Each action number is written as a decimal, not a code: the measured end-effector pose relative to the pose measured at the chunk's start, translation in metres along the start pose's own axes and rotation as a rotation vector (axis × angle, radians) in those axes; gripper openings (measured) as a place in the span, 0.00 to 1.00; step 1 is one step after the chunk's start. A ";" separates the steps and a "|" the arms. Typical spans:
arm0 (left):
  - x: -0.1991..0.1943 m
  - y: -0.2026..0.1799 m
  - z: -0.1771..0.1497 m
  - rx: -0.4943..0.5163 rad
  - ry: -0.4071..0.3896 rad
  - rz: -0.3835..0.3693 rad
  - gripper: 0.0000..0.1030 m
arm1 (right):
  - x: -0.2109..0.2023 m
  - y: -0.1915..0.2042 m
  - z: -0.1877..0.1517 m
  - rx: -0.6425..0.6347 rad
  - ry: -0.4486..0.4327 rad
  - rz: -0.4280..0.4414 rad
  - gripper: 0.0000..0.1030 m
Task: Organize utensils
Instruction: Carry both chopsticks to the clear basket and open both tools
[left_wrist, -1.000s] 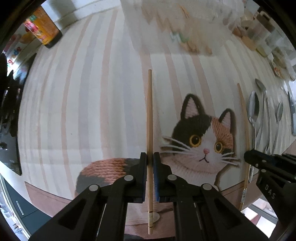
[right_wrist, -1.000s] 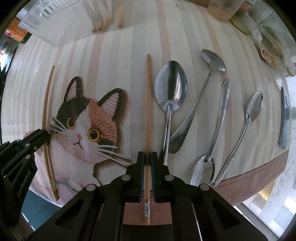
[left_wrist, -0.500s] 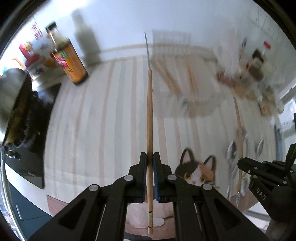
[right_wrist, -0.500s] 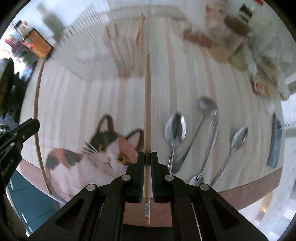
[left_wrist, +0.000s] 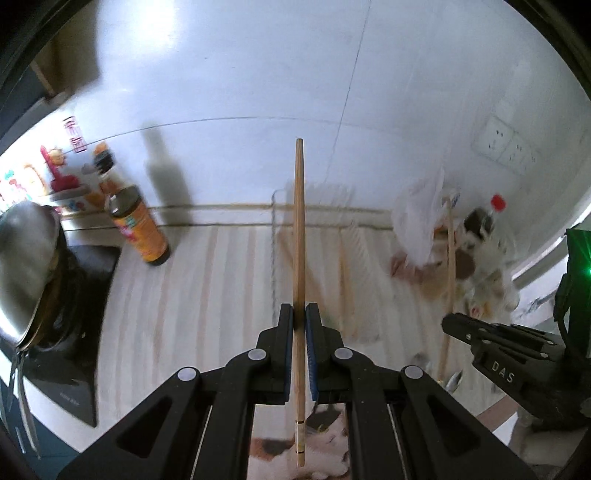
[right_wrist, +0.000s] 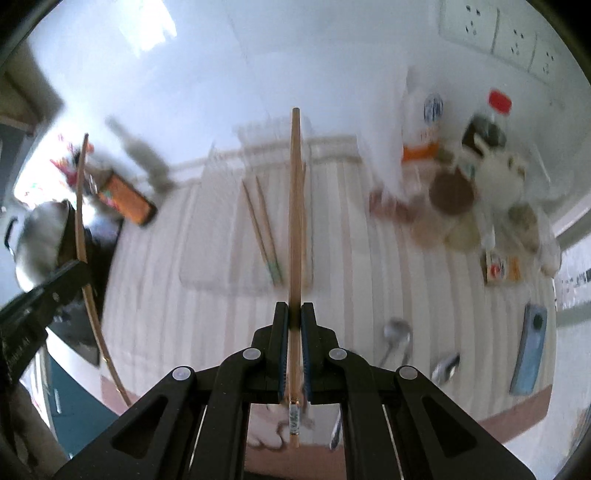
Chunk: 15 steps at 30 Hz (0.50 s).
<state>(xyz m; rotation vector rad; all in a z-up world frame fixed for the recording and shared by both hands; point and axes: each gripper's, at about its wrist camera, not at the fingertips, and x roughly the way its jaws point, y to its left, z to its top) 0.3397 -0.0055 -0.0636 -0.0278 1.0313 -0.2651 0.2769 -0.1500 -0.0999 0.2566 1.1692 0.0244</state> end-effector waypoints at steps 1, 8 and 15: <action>0.005 0.000 0.009 -0.010 0.009 -0.011 0.04 | 0.000 0.000 0.014 0.003 -0.009 0.007 0.07; 0.073 0.004 0.062 -0.101 0.138 -0.078 0.04 | 0.039 0.009 0.090 0.014 0.009 0.029 0.07; 0.140 0.001 0.081 -0.122 0.261 -0.060 0.04 | 0.099 0.018 0.128 0.019 0.083 0.007 0.07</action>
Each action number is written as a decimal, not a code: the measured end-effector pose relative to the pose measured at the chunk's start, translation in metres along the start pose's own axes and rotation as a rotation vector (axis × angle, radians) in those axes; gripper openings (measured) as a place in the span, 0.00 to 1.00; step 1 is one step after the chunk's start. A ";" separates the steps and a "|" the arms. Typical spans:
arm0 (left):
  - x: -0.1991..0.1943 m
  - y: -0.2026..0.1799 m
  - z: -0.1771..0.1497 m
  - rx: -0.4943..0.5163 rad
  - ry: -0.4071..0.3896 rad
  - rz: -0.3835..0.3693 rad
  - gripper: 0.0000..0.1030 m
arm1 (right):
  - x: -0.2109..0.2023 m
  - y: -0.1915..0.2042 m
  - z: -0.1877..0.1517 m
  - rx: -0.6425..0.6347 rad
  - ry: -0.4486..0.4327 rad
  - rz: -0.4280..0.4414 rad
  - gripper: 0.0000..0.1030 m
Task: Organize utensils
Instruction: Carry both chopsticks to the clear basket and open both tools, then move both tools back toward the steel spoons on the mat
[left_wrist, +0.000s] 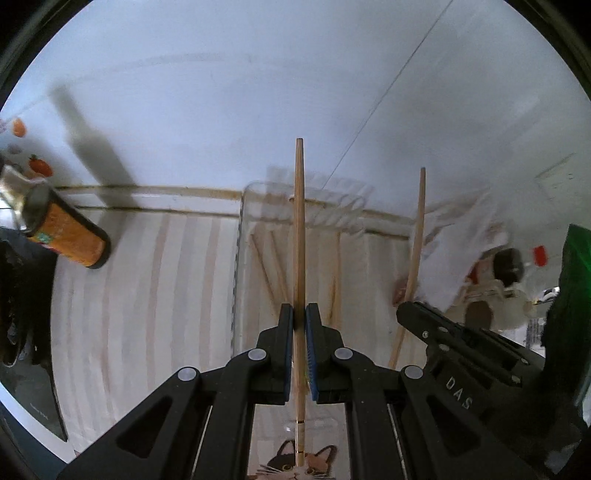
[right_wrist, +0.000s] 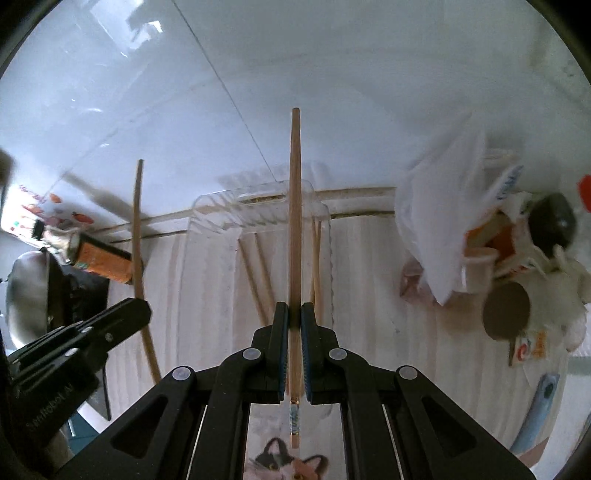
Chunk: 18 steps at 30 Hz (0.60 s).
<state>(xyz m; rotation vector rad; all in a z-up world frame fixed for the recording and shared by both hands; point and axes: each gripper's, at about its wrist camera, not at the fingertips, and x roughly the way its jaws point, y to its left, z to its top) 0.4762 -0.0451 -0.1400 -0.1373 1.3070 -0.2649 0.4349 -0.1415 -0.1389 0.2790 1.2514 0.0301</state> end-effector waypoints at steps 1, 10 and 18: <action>0.008 0.001 0.001 -0.003 0.019 0.005 0.04 | 0.010 0.001 0.003 -0.001 0.017 -0.003 0.07; 0.048 0.019 -0.004 -0.047 0.116 0.018 0.05 | 0.066 -0.005 0.003 -0.002 0.134 0.003 0.07; 0.021 0.014 -0.009 0.021 0.020 0.149 0.15 | 0.064 -0.010 -0.005 -0.005 0.148 -0.017 0.25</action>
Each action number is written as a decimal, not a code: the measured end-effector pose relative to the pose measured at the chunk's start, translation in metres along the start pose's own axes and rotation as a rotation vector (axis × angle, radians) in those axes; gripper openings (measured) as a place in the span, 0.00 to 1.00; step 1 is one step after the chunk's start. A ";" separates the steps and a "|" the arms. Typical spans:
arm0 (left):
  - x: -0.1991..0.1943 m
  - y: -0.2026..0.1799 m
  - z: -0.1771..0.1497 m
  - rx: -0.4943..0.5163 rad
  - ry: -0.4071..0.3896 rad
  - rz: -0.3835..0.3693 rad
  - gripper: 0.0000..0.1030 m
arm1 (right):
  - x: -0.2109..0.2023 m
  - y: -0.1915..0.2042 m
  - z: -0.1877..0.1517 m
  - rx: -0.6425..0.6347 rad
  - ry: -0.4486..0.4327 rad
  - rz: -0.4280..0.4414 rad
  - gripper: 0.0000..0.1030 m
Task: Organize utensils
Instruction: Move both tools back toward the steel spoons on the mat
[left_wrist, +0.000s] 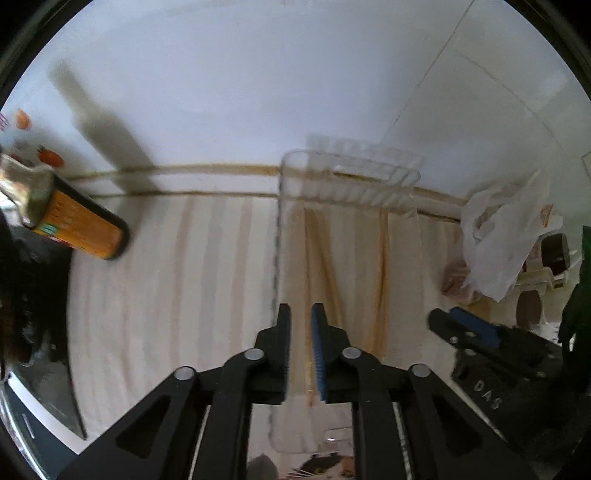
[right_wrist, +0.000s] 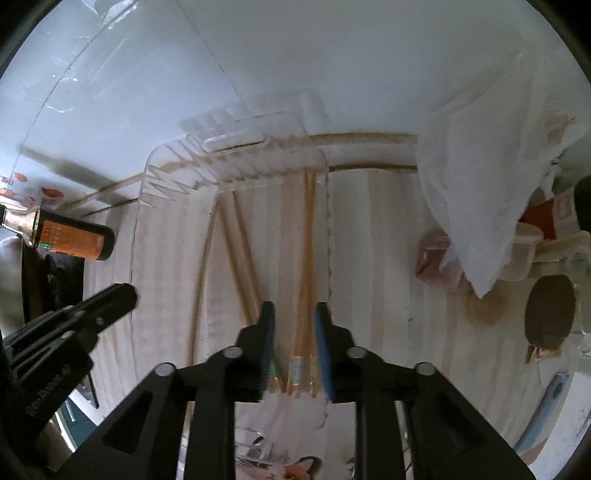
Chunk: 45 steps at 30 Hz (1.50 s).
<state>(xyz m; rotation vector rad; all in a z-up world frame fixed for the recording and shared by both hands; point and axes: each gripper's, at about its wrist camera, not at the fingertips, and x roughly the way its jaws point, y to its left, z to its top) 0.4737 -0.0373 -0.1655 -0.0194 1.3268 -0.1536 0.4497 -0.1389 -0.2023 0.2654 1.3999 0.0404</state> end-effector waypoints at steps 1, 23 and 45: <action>-0.006 0.001 -0.002 0.005 -0.025 0.025 0.26 | -0.004 0.000 -0.002 -0.004 -0.009 -0.008 0.25; -0.094 0.003 -0.106 0.048 -0.352 0.153 1.00 | -0.099 -0.017 -0.124 -0.044 -0.351 -0.277 0.98; -0.128 -0.013 -0.198 0.122 -0.393 0.084 1.00 | -0.190 -0.055 -0.252 0.185 -0.554 -0.146 0.99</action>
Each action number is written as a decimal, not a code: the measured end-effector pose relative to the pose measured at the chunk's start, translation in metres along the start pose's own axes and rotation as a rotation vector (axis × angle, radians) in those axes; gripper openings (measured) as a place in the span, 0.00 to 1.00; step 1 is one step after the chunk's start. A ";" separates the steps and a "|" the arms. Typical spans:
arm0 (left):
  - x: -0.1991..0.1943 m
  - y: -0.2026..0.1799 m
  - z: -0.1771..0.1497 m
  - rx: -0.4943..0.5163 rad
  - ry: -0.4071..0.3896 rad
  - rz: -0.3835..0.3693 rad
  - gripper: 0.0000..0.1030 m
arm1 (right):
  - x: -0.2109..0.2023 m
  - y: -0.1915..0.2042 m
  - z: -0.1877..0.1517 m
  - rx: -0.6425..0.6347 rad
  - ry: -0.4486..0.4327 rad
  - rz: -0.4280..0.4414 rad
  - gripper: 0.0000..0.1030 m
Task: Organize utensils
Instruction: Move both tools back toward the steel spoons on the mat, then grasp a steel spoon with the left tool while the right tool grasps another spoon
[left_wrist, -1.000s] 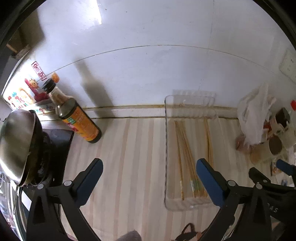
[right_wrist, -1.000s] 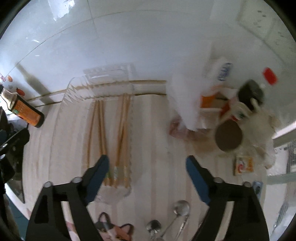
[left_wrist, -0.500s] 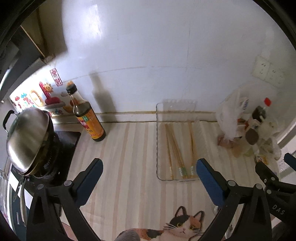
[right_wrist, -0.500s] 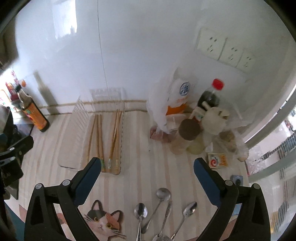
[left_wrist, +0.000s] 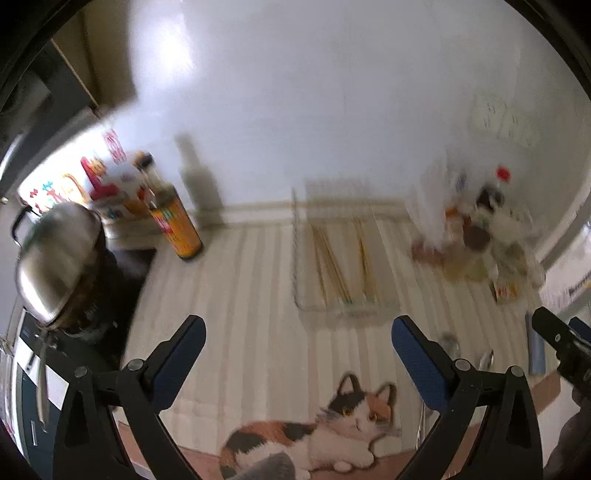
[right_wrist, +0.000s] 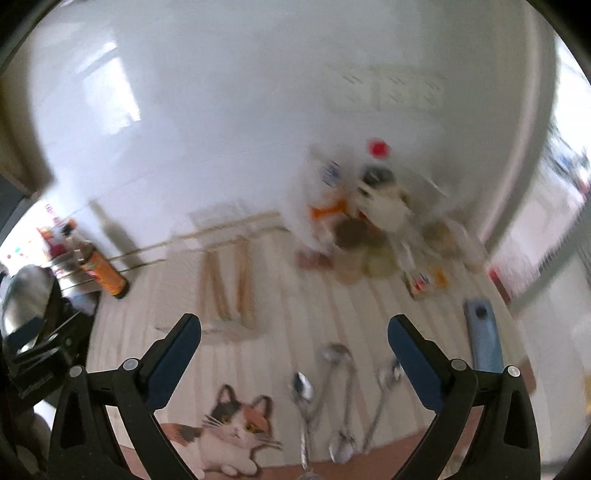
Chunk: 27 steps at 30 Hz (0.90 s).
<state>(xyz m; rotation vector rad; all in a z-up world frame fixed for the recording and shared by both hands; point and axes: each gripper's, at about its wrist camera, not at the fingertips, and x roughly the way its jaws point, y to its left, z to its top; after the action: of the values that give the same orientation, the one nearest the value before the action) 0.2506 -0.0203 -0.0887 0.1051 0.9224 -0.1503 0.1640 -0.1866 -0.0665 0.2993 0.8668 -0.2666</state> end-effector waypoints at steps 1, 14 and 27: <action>0.007 -0.005 -0.006 0.009 0.027 -0.019 1.00 | 0.006 -0.011 -0.007 0.028 0.033 -0.022 0.99; 0.143 -0.136 -0.075 0.107 0.471 -0.130 0.81 | 0.091 -0.156 -0.092 0.291 0.348 -0.058 0.46; 0.187 -0.193 -0.091 0.133 0.567 -0.084 0.17 | 0.139 -0.221 -0.129 0.321 0.490 -0.049 0.46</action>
<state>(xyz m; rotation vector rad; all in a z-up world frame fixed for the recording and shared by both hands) 0.2567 -0.2115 -0.2984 0.2399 1.4832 -0.2674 0.0821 -0.3597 -0.2870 0.6609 1.3172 -0.3878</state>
